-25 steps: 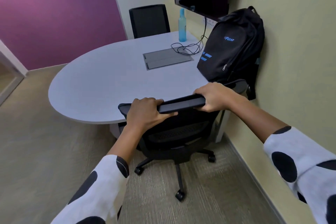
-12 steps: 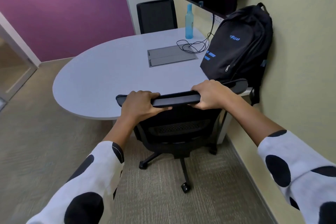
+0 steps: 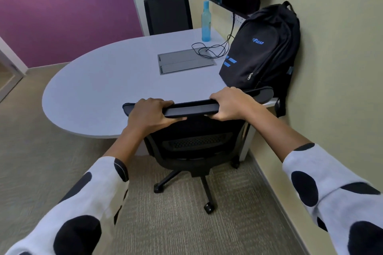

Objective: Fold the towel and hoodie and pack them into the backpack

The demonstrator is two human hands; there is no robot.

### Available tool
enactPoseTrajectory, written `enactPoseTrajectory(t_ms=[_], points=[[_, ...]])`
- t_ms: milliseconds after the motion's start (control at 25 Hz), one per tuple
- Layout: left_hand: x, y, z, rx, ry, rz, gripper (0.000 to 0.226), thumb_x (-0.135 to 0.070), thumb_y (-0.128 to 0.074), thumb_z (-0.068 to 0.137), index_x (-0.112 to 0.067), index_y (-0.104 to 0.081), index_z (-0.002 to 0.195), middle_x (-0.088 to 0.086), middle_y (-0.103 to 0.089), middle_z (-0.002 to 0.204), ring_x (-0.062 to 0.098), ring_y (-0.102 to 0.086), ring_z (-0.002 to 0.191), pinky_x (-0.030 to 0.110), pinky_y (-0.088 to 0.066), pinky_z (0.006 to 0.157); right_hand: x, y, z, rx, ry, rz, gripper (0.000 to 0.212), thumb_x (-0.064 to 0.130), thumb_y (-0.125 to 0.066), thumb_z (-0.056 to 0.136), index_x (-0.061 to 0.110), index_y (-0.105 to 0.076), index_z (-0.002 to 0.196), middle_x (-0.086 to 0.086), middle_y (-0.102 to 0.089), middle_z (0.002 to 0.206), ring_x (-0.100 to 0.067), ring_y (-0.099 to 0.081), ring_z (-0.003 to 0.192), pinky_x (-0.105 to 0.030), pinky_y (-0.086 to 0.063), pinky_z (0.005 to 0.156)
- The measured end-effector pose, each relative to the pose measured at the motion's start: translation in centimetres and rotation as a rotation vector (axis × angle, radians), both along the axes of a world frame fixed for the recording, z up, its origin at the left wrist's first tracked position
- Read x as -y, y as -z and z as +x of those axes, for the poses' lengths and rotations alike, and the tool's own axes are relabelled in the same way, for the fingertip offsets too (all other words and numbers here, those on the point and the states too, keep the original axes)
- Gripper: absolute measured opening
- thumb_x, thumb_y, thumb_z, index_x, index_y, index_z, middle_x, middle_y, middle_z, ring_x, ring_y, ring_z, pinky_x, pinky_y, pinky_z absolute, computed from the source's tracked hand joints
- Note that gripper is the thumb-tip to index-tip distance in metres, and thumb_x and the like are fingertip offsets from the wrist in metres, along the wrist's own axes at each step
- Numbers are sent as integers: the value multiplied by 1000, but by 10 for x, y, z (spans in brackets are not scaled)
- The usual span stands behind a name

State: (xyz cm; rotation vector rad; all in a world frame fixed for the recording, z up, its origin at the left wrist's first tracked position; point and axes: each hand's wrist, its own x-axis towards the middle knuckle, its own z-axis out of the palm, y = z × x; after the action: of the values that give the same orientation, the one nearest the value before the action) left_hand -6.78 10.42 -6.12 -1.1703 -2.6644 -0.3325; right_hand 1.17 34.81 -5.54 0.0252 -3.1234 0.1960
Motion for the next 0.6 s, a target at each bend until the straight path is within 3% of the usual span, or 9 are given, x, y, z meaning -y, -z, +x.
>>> enactPoseTrajectory(t_ms=[200, 400, 600], points=[[16, 5, -21, -13, -3, -35, 92, -92, -25, 61, -34, -62, 121, -8, -71, 102, 19, -64, 92, 30, -42, 74, 21, 1, -4, -6, 23, 26, 49, 64, -55, 74, 19, -61, 92, -1, -54, 82, -26, -50, 75, -33, -41, 65], [25, 5, -31, -28, 18, -48, 87, -90, -24, 63, -36, -63, 118, -10, -69, 93, 18, -63, 85, 28, -38, 66, 34, 0, -6, -8, 39, 36, 48, 61, -58, 76, 16, -60, 92, -1, -55, 82, -25, -51, 76, -32, -38, 65], [27, 6, -30, -33, 21, -72, 108, -97, -4, 55, -33, -57, 124, -8, -68, 105, 19, -63, 95, 33, -42, 78, 38, 0, -5, -4, 48, 42, 47, 60, -58, 75, 17, -59, 92, -2, -61, 87, -27, -57, 80, -32, -41, 66]])
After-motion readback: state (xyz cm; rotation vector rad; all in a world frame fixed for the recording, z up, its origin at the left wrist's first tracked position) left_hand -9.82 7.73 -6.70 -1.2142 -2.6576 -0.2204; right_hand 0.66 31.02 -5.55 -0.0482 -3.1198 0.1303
